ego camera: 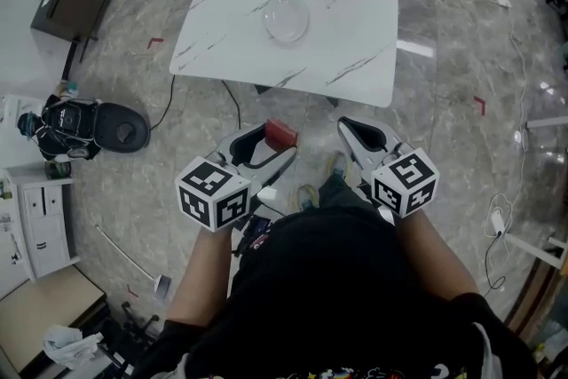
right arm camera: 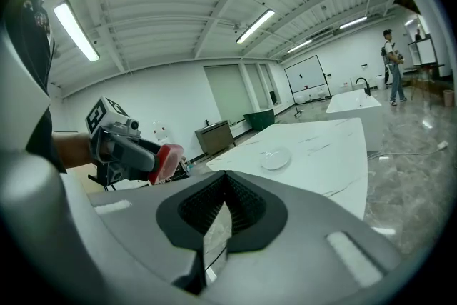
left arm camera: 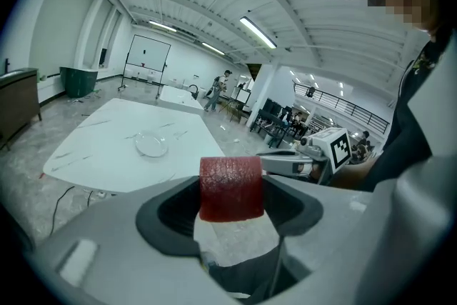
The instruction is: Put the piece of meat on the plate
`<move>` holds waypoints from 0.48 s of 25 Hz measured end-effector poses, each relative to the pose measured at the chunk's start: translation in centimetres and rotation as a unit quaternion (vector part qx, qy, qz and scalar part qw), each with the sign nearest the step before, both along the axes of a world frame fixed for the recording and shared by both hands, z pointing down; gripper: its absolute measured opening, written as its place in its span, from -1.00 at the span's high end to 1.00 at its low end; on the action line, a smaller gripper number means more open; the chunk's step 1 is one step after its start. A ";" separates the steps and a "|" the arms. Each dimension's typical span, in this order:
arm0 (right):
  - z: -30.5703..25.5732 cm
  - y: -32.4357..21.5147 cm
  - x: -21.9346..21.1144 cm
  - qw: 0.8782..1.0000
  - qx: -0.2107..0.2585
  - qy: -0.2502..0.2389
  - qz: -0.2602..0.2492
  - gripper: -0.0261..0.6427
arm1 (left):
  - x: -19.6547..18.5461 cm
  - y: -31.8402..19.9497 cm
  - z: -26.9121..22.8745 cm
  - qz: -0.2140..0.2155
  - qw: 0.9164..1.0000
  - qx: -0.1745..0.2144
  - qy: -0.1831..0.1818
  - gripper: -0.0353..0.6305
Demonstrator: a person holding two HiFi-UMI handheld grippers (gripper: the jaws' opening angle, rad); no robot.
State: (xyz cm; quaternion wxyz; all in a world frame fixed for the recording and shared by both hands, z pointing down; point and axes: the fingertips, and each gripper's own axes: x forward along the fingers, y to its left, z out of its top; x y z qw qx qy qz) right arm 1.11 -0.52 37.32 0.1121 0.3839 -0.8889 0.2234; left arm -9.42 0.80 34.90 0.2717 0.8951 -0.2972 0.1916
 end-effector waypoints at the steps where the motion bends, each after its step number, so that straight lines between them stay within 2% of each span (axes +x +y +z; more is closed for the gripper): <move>1: 0.1 -0.5 0.4 1.000 0.000 -0.001 -0.003 0.86 | 0.4 -0.5 0.0 -0.003 1.000 -0.001 -0.002 -0.24; 12: 1.0 -5.3 3.7 0.999 -0.003 -0.014 -0.033 0.86 | 4.2 -4.6 0.6 -0.024 0.999 -0.007 -0.023 -0.24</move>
